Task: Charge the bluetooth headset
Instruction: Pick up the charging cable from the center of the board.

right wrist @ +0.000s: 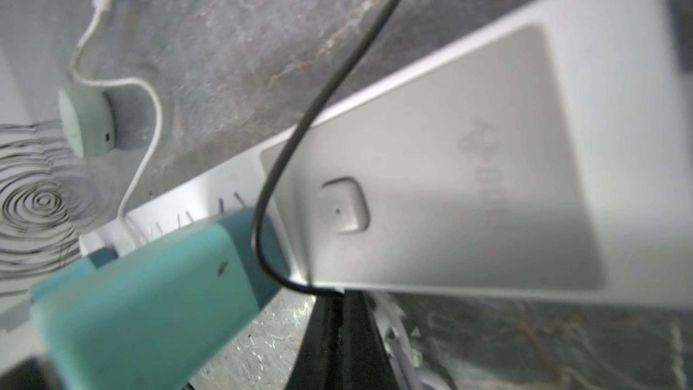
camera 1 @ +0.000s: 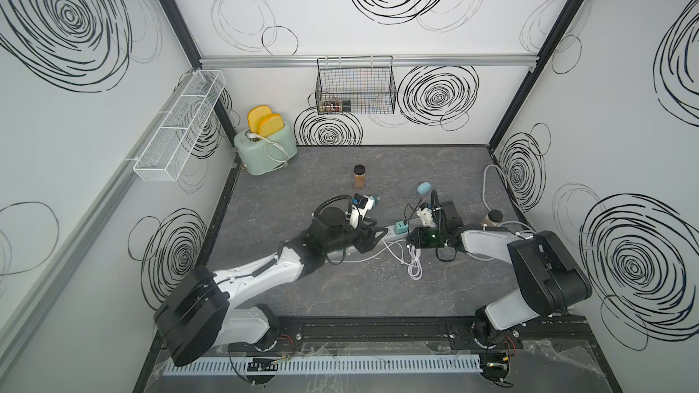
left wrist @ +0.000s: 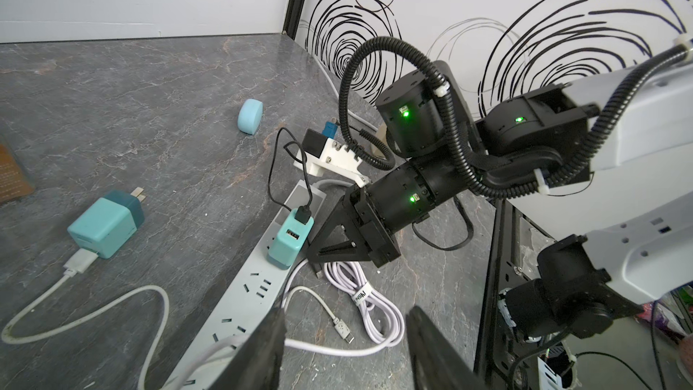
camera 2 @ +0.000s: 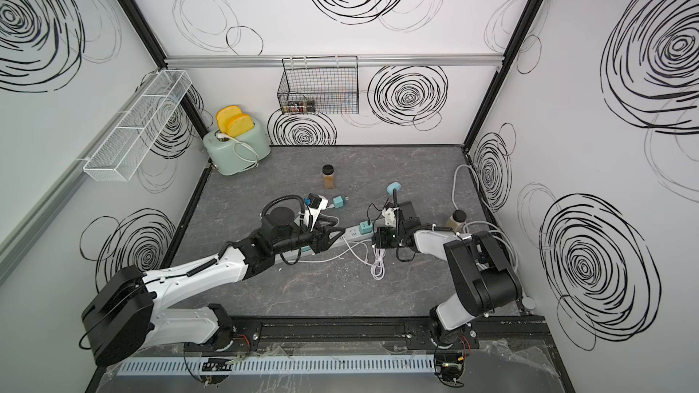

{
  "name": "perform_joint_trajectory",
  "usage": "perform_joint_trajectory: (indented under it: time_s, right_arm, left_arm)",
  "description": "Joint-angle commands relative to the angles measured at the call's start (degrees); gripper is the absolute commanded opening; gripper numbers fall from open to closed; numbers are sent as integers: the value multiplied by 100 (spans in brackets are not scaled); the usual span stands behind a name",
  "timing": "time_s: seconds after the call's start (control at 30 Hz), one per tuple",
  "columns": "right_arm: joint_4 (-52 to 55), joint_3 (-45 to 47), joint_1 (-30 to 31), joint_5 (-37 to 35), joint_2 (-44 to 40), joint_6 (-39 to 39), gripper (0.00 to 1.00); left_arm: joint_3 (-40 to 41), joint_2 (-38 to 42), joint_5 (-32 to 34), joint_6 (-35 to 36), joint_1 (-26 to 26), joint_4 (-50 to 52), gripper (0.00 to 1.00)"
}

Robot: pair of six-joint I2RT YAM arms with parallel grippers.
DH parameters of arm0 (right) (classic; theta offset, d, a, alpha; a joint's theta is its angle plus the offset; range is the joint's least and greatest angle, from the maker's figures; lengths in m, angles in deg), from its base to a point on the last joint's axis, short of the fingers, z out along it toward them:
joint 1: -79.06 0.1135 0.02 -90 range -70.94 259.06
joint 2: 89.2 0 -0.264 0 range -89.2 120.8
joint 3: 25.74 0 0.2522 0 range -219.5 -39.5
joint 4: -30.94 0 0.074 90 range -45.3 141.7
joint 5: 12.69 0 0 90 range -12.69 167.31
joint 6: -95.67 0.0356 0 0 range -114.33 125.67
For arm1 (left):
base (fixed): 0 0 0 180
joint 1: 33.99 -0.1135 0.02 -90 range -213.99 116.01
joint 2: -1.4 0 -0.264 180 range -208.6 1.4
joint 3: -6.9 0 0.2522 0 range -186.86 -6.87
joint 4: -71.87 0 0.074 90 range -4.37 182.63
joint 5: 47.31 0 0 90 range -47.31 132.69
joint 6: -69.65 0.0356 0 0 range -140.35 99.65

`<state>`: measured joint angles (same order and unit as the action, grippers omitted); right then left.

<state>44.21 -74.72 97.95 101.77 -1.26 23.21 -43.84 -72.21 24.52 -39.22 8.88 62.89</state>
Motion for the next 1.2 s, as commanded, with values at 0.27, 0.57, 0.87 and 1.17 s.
perform_joint_trajectory:
  time_s: [0.27,0.57,0.87,1.17]
  right_arm:
    - [961,-417,-412,449,-1766,249,1]
    - [779,-260,-619,928,-1921,16,7]
    - [-17,284,-656,1125,-2475,-127,5]
    - [262,92,-699,1278,-2686,-80,3]
  left_arm:
    - [-227,39,-58,150,88,-274,56]
    - [-188,106,24,221,153,-388,56]
    - [-227,-68,-37,240,160,-463,56]
    - [-109,-89,-98,231,134,-732,56]
